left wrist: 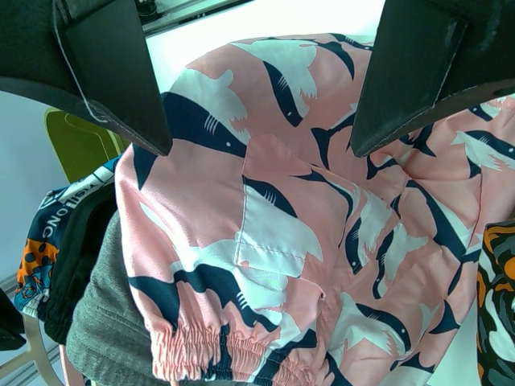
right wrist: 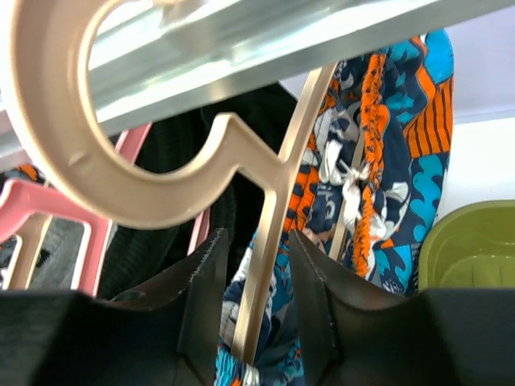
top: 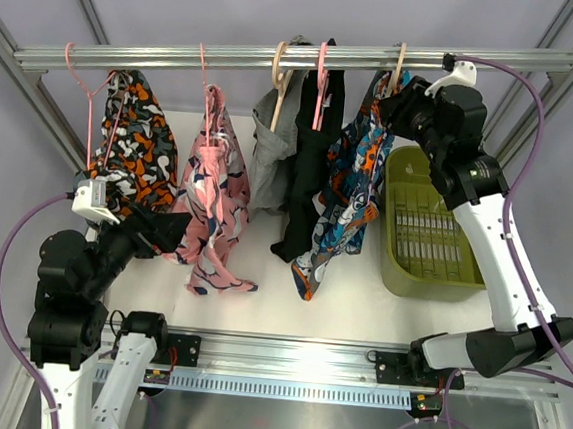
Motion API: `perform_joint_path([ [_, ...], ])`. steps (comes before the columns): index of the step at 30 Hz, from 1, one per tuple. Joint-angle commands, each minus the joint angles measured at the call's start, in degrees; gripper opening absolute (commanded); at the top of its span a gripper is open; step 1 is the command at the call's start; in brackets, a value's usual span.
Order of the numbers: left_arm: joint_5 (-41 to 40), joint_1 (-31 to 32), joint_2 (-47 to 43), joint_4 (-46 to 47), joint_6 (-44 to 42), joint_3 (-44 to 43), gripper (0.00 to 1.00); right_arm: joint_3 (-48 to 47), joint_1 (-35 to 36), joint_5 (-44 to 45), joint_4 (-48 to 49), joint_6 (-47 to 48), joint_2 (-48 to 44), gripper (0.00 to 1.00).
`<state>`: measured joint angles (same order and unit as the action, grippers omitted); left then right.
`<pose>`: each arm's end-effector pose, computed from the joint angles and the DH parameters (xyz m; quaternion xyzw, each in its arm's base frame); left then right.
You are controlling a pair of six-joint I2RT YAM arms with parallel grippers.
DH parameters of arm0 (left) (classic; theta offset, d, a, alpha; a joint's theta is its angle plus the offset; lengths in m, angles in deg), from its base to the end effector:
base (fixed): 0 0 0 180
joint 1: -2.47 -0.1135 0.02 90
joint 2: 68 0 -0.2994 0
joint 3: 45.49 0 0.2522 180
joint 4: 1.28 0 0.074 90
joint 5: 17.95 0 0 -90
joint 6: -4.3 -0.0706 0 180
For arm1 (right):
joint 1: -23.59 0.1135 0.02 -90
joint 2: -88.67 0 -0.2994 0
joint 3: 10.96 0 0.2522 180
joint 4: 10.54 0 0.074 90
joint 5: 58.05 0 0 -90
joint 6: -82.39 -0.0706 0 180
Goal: Remove the shorts from the hanger
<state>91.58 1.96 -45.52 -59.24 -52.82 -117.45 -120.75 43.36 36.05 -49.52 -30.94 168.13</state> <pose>0.0464 -0.0232 0.3990 -0.1084 0.7468 -0.3027 0.5821 0.3082 0.1054 0.5135 0.0468 0.7568 0.2140 0.6158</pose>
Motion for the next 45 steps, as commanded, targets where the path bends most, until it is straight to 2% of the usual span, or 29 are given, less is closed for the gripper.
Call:
perform_joint_path([
  [1, 0.95, -0.37, -0.51, 1.14, 0.08, -1.57, 0.99, 0.31, 0.71, 4.24, 5.61, 0.3, 0.69, 0.42],
  [8, 0.86, -0.36, -0.16, 1.4, 0.25, -1.48, 0.99, 1.98, 1.32, 6.45, 7.19, 0.83, 1.84, 0.36],
  [19, 1.74, -0.28, 0.9, 2.98, 0.52, -1.31, 0.99, 2.69, 1.76, 8.29, 8.6, 1.19, 3.51, 0.31],
  [24, 1.74, -0.28, 0.81, 2.98, 0.43, -1.4, 0.99, 2.51, 1.76, 8.73, 8.95, 1.27, 3.33, 0.16],
  [31, 5.16, -0.28, 1.07, 5.53, 0.78, -0.61, 0.99, -0.73, 1.68, 9.0, 7.2, 0.92, 2.45, 0.0],
  [38, 7.1, -0.36, 1.95, 8.08, 1.3, -0.52, 0.99, -6.0, 1.68, 8.65, 6.75, 2.41, 1.58, 0.0],
  [45, 11.93, -0.37, 2.39, 12.91, 2.62, 0.71, 0.99, -4.79, 1.76, 5.14, 4.12, 1.1, -1.06, 0.0],
])
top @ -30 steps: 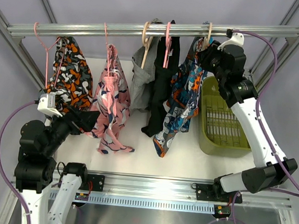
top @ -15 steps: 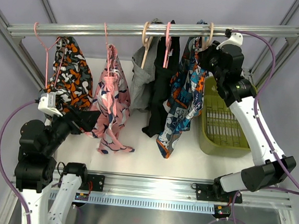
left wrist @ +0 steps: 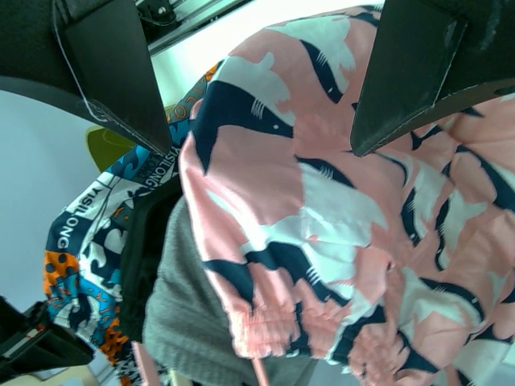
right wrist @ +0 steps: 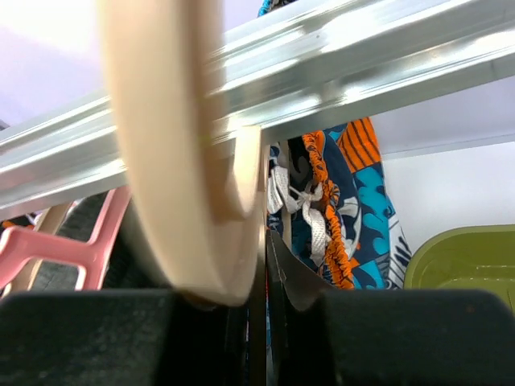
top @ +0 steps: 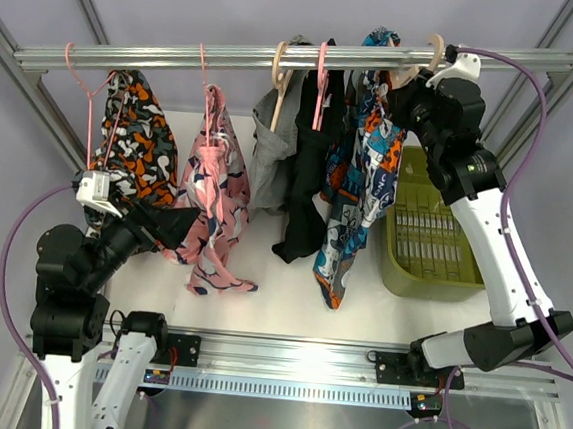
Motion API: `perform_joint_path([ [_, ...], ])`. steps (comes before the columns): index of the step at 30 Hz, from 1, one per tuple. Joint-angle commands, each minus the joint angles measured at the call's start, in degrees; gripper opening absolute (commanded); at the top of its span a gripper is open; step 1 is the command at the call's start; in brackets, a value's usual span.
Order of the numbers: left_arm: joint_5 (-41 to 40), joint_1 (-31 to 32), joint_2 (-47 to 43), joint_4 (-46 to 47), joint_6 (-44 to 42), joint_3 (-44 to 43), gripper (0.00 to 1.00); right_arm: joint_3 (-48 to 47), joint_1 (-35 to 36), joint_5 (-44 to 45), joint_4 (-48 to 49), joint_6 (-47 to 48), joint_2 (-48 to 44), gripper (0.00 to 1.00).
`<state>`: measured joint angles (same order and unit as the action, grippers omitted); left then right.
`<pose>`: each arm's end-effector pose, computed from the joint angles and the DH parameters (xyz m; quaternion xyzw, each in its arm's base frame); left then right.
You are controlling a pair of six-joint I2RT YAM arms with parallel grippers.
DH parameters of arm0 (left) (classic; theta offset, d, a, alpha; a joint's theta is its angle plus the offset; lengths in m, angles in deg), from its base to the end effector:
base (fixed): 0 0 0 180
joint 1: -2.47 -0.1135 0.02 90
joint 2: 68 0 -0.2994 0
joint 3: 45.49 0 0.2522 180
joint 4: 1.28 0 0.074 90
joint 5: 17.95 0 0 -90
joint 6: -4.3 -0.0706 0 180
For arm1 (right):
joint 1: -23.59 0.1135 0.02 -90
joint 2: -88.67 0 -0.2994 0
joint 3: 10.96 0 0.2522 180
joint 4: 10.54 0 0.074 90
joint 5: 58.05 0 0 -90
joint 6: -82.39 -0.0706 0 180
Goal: Remove the shorts from the hanger
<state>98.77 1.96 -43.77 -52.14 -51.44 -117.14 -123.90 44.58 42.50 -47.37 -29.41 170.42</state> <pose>0.0547 -0.0313 0.4139 -0.0605 0.7233 -0.3546 0.5895 0.3179 0.1081 0.5263 0.0669 0.7374 0.1805 0.6474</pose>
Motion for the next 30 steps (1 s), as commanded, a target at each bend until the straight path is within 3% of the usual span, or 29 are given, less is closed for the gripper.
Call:
perform_joint_path([
  [1, 5.35, -0.28, 0.73, 6.6, 1.51, 0.49, 0.99, -0.59, 0.54, -1.58, 1.37, -0.52, -3.88, 0.0],
  [12, 9.31, -0.28, 6.62, 13.98, 8.01, -3.72, 0.99, 11.19, 0.45, -11.49, -2.5, 1.41, -13.01, 0.0],
  [20, 8.44, 0.08, 11.27, 15.74, 9.86, -7.94, 0.99, 23.14, 0.45, -19.33, -2.42, 11.25, -24.34, 0.0],
  [25, 1.51, 10.86, 17.33, 15.14, 6.89, -12.31, 0.99, 26.49, 0.54, -20.12, -4.26, 15.29, -28.75, 0.0],
  [26, -4.34, 14.1, 18.74, 14.17, 5.65, -13.82, 0.99, 27.01, 0.45, -21.26, -4.53, 15.73, -30.32, 0.0],
  [27, -7.79, 21.45, 20.23, 13.03, 4.25, -15.48, 0.99, 27.97, 0.45, -21.88, -4.79, 16.26, -31.12, 0.0],
  [30, -17.82, 33.71, 26.64, 9.69, 0.38, -21.9, 0.99, 28.86, 0.45, -24.95, -6.63, 18.36, -33.5, 0.0],
])
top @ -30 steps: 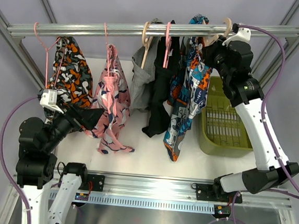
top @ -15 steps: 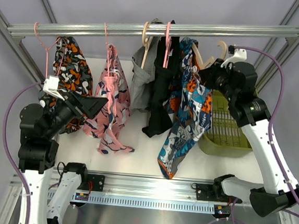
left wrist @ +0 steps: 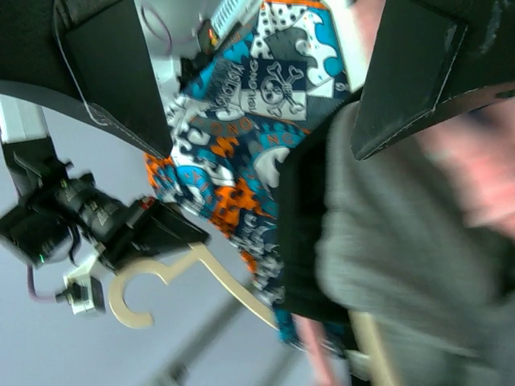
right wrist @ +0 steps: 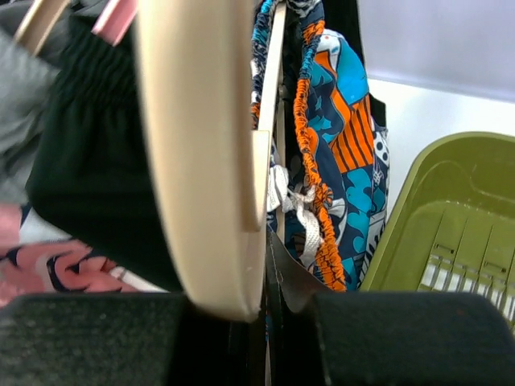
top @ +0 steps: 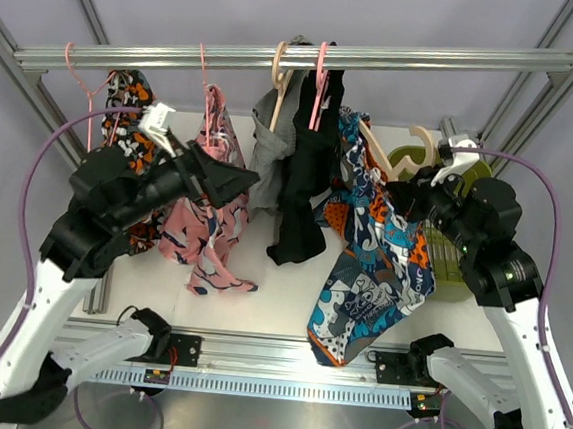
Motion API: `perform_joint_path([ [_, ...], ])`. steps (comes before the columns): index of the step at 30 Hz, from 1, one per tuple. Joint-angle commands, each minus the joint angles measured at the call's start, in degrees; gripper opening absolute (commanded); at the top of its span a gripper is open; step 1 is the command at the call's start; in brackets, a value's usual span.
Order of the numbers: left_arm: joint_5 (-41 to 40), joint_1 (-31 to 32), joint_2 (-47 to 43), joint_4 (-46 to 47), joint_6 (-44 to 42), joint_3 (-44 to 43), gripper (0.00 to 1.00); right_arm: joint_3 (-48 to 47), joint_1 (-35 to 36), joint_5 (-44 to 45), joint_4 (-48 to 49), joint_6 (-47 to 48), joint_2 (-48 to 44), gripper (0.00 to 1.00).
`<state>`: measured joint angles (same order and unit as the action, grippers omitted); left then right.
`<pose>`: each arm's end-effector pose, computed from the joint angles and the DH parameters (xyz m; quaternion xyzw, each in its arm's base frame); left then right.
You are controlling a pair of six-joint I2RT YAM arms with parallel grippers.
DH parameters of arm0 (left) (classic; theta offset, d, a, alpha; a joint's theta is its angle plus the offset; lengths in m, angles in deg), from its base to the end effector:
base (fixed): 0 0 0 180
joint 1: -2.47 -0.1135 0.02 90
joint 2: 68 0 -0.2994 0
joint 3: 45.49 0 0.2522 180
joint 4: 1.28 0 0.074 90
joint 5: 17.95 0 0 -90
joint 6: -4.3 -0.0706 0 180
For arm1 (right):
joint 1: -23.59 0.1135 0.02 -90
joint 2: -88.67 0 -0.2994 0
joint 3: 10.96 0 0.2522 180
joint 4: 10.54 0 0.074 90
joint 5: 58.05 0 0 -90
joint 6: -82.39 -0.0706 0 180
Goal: Remove the shorts from the hanger
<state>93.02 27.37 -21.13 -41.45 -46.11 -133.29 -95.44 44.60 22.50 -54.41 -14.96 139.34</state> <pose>0.1216 -0.0843 0.4991 0.0402 0.7016 -0.4815 0.5238 0.1650 0.0758 0.4603 -0.1434 0.7521 0.2180 0.6052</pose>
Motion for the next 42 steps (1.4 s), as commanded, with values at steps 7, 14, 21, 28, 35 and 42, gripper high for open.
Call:
perform_joint_path([
  [7, -31.15, 28.42, 15.78, -5.22, -6.99, -15.42, 0.93, 1.28, 0.43, -5.32, -3.73, 6.91, -7.78, 0.0],
  [14, -47.41, 42.58, 30.63, -10.58, -5.67, -29.65, 0.84, 2.78, 0.43, -4.52, -6.8, 12.18, -13.22, 0.0],
  [21, -51.9, 43.56, 40.31, -12.08, 3.72, -35.29, 0.79, 4.01, 0.34, -5.4, -8.12, 14.56, -17.54, 0.0],
  [28, -53.14, 43.47, 45.4, -9.01, 7.87, -36.35, 0.76, 4.27, 0.34, -5.58, -8.3, 13.95, -19.65, 0.0],
  [35, -51.56, 42.6, 48.66, -7.34, 8.83, -39.07, 0.75, 5.32, 0.43, -5.66, -8.39, 13.33, -21.23, 0.0],
  [42, -50.06, 40.58, 50.86, -8.21, 11.03, -39.78, 0.65, 5.77, 0.34, -6.19, -8.56, 12.45, -22.37, 0.0],
])
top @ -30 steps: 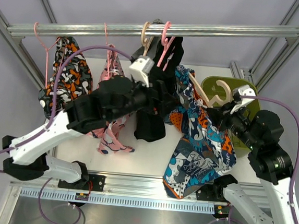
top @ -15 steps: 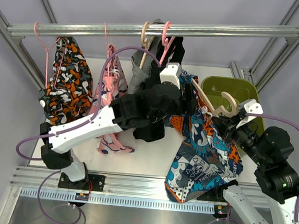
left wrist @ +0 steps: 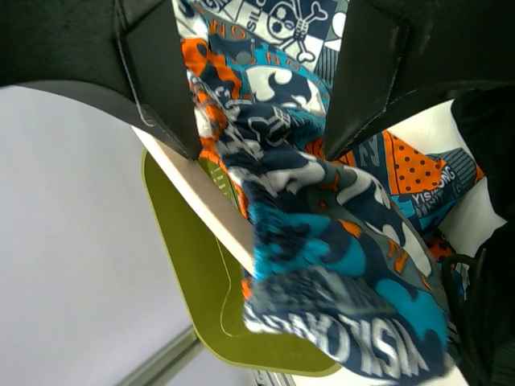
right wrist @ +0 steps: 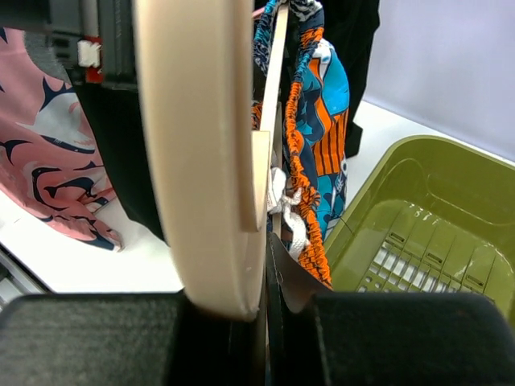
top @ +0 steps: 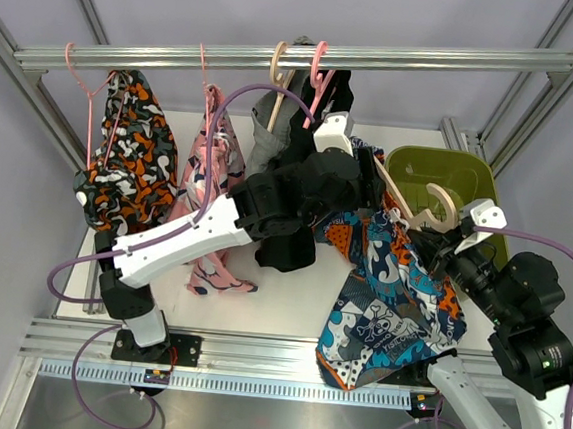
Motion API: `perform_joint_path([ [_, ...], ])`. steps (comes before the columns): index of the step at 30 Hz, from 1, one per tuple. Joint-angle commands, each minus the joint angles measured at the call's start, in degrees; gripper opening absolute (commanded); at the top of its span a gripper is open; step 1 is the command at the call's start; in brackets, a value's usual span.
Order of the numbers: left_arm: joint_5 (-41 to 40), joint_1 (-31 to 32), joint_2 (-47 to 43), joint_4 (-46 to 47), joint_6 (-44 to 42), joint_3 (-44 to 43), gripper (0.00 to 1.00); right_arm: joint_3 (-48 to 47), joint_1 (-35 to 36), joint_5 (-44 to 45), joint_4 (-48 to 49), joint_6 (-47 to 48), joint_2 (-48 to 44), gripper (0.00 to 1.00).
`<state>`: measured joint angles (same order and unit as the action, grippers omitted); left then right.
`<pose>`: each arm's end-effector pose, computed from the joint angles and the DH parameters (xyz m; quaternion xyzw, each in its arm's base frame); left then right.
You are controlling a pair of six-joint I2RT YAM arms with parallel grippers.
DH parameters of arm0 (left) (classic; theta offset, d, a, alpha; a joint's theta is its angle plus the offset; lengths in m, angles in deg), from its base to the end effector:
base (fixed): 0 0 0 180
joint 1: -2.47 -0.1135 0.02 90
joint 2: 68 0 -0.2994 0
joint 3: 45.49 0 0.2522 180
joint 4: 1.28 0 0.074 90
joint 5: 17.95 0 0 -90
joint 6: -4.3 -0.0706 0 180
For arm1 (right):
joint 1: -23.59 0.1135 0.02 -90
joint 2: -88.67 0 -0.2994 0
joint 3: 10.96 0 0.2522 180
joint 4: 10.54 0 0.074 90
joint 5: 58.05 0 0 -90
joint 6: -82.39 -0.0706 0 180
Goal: Remove the shorts from the hanger
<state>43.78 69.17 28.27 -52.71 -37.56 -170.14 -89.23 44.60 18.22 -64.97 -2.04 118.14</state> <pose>0.1889 -0.3541 0.4777 -0.0025 0.8200 -0.3410 0.4597 0.0569 0.0398 0.4366 -0.2472 0.6975 0.1773 0.6488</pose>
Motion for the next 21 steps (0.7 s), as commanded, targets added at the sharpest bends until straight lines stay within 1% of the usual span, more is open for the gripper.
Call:
perform_joint_path([
  [1, -0.73, -1.57, 1.55, 2.69, 2.57, -2.75, 0.64, -0.53, 0.43, -1.65, 1.73, -0.46, -1.43, 0.0],
  [2, -0.64, -2.18, 1.64, 2.6, 2.66, -2.58, 0.61, -0.7, 0.43, -1.56, 1.64, -0.38, -1.52, 0.0],
  [8, 0.58, -3.24, 1.9, 4.62, 1.43, -2.22, 0.6, -0.27, 0.43, -1.73, 1.03, -1.08, -2.75, 0.0],
  [9, 0.93, -3.24, 1.82, 5.15, 0.91, -2.14, 0.58, -0.18, 0.34, -1.73, 1.03, -1.17, -2.67, 0.0],
  [11, 1.99, -3.24, 1.9, 5.76, 0.73, -2.14, 0.53, -0.18, 0.43, -1.73, 0.94, -1.26, -2.76, 0.0],
  [12, 1.91, -3.24, 1.9, 5.94, 0.55, -2.14, 0.47, -0.18, 0.43, -1.64, 0.94, -1.26, -2.84, 0.0],
  [15, 1.11, -3.5, 1.82, 5.5, 0.2, -1.96, 0.42, -0.18, 0.34, -1.64, 0.68, -1.26, -2.93, 0.0],
  [16, 1.03, -3.94, 1.73, 5.42, 0.03, -1.79, 0.34, -0.18, 0.43, -1.64, 0.5, -1.17, -3.11, 0.0],
  [19, 0.68, -5.08, 1.03, 5.33, -1.2, -0.99, 0.19, 0.0, 0.43, -1.56, -0.38, -0.91, -3.46, 0.0],
  [20, 0.33, -5.35, 0.68, 5.07, -1.64, -0.91, 0.08, 0.09, 0.34, -1.47, -0.64, -0.82, -3.46, 0.0],
  [21, -0.11, -5.7, 0.5, 4.71, -2.6, -0.91, 0.02, 0.17, 0.34, -1.21, -1.08, -0.73, -3.63, 0.0],
])
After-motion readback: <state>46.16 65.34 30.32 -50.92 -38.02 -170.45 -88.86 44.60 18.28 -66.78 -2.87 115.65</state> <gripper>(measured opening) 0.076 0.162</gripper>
